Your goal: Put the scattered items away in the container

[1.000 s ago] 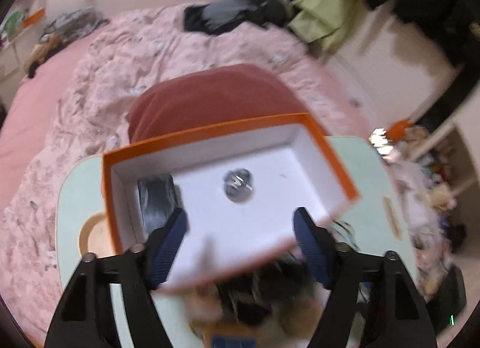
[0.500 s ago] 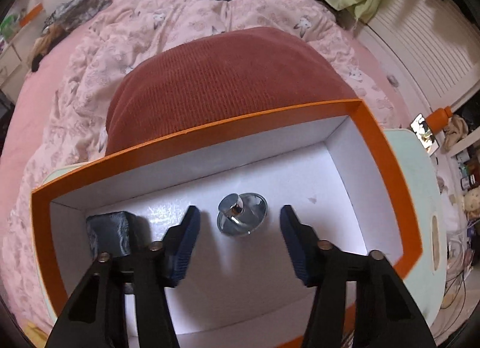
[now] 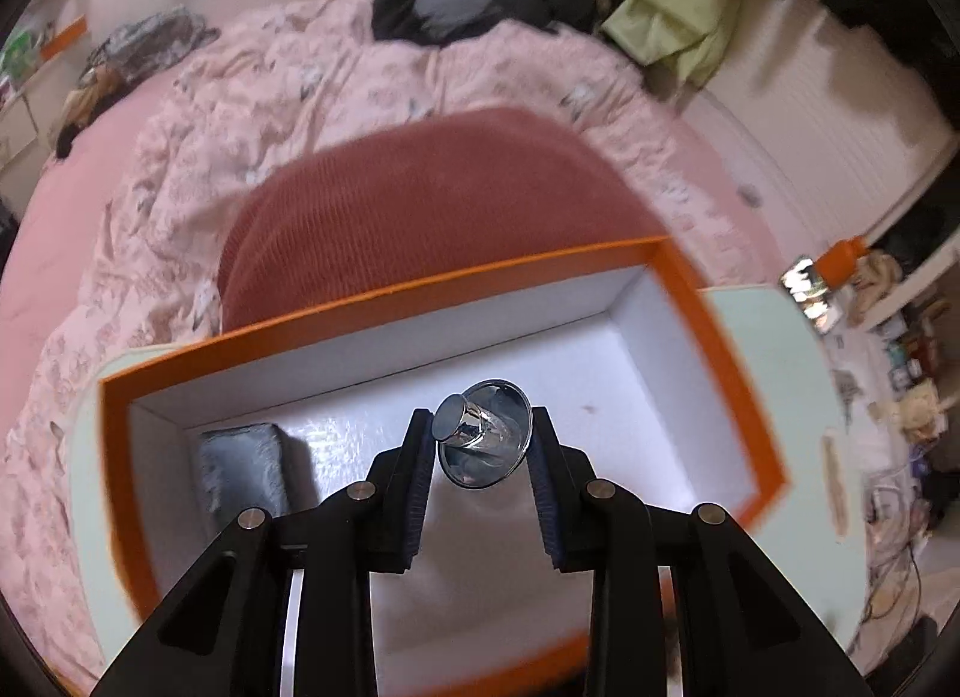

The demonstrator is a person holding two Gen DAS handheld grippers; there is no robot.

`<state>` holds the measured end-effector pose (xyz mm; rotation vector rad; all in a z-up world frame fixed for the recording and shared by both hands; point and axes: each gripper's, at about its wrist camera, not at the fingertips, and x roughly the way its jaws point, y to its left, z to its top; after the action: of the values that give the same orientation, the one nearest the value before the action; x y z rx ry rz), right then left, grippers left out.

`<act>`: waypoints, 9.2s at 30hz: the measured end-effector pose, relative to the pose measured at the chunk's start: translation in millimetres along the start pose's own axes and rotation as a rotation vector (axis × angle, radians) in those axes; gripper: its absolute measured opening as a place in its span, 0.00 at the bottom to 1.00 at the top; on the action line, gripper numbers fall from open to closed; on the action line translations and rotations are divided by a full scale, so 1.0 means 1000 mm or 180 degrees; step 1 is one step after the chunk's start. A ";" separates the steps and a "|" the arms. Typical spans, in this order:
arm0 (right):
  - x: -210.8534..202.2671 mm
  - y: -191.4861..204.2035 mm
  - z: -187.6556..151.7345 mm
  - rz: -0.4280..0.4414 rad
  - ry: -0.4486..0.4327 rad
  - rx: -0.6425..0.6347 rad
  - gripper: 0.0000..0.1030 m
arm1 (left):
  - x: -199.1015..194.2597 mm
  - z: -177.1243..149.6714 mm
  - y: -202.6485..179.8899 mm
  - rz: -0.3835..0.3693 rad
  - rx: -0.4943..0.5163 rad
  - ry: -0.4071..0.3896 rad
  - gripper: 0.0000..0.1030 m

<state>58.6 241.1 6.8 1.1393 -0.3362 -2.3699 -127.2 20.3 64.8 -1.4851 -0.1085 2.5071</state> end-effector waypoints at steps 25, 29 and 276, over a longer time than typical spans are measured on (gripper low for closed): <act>0.001 0.006 0.000 -0.0020 -0.0003 -0.0040 0.46 | -0.053 -0.145 0.010 -0.0232 0.0430 -0.0001 0.28; 0.000 0.006 -0.001 -0.0004 -0.0019 -0.0021 0.46 | -0.044 -0.150 0.013 -0.0147 0.0426 0.0041 0.28; 0.015 0.060 -0.037 -0.0996 0.0527 -0.0988 1.00 | -0.099 -0.201 0.024 0.0221 0.0631 -0.1136 0.39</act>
<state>98.7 182.0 -0.9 1.2977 0.2782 -2.4516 90.3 -36.2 47.3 -0.9742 0.1321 2.7208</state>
